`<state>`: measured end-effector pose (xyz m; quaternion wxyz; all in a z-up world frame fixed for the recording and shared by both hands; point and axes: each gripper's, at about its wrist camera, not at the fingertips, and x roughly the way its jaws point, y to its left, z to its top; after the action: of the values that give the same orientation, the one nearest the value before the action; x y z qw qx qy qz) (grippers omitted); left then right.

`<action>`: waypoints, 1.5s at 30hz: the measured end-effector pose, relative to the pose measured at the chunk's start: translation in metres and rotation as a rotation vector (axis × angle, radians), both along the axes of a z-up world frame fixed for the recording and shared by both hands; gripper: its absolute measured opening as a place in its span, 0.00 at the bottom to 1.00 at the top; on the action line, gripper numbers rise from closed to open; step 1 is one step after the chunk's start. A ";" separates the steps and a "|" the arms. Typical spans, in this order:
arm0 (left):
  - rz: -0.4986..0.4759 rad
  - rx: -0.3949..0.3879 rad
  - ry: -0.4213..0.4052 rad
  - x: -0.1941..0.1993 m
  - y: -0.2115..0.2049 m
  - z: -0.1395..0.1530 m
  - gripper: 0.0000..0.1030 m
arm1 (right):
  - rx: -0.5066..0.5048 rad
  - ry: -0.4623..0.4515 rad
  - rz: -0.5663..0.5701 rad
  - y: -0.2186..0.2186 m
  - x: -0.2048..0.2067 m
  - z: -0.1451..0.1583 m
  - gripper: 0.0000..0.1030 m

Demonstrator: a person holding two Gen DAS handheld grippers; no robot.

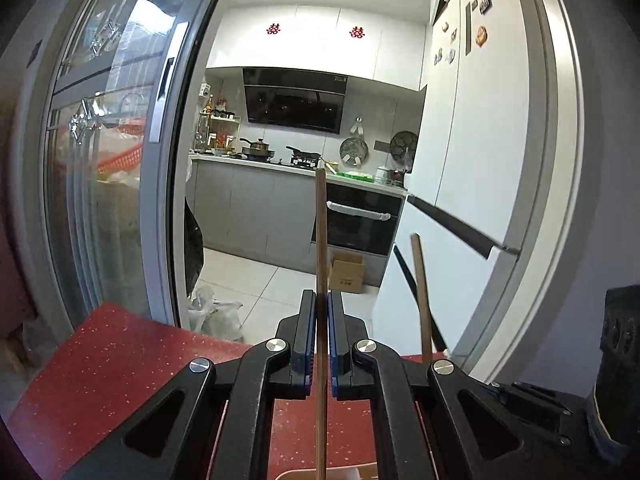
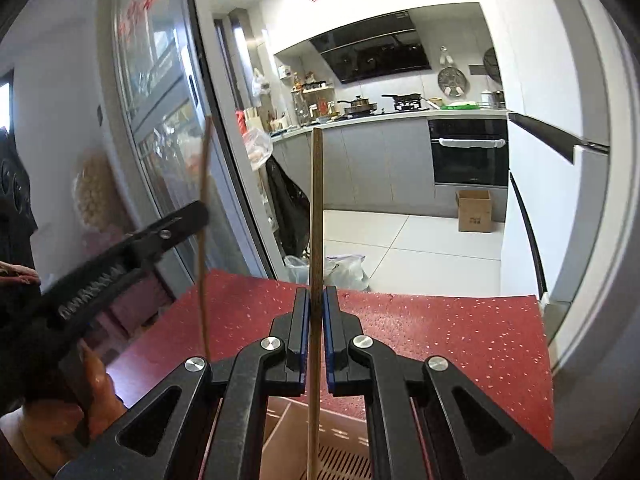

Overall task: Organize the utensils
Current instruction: 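Lower both held chopsticks into the beige utensil holder and open both tools, then grasp a dark brown spoon by its handle with the right tool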

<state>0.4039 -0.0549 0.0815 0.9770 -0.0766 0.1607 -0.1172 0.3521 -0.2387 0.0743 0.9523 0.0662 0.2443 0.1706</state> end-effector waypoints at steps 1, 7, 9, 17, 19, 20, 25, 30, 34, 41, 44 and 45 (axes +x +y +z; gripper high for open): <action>0.002 0.008 0.006 0.002 -0.001 -0.008 0.33 | -0.014 0.002 0.007 0.003 0.001 -0.007 0.07; 0.018 0.051 0.024 -0.008 -0.003 -0.045 0.33 | -0.151 -0.012 0.047 0.014 -0.011 -0.040 0.07; 0.029 0.061 0.040 -0.015 -0.002 -0.053 0.33 | -0.198 -0.027 0.062 0.018 -0.023 -0.048 0.07; 0.056 0.137 0.074 -0.052 -0.005 -0.065 0.33 | -0.240 0.024 0.111 0.026 -0.039 -0.063 0.07; 0.058 0.158 0.093 -0.057 -0.003 -0.065 0.33 | -0.223 0.059 0.122 0.026 -0.042 -0.064 0.07; 0.059 0.162 0.102 -0.059 -0.004 -0.065 0.33 | -0.211 0.079 0.126 0.025 -0.041 -0.064 0.07; 0.065 0.149 0.123 -0.068 0.004 -0.057 0.34 | -0.153 0.117 0.092 0.014 -0.050 -0.055 0.12; 0.083 0.147 0.128 -0.104 0.012 -0.046 1.00 | -0.079 0.139 0.066 -0.002 -0.083 -0.037 0.47; 0.063 0.146 0.165 -0.149 0.025 -0.046 1.00 | -0.043 0.230 0.042 -0.011 -0.122 -0.041 0.53; 0.063 0.147 0.389 -0.232 0.055 -0.088 1.00 | 0.046 0.411 -0.005 -0.025 -0.203 -0.083 0.82; 0.090 0.189 0.450 -0.261 0.063 -0.110 1.00 | 0.034 0.473 -0.050 -0.024 -0.230 -0.101 0.82; 0.086 0.202 0.471 -0.268 0.066 -0.118 1.00 | 0.038 0.491 -0.056 -0.025 -0.238 -0.106 0.82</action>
<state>0.1357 0.0109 -0.0362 0.9194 -0.0104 0.3914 -0.0377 0.1143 -0.2633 -0.0317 0.8673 0.1304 0.4632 0.1278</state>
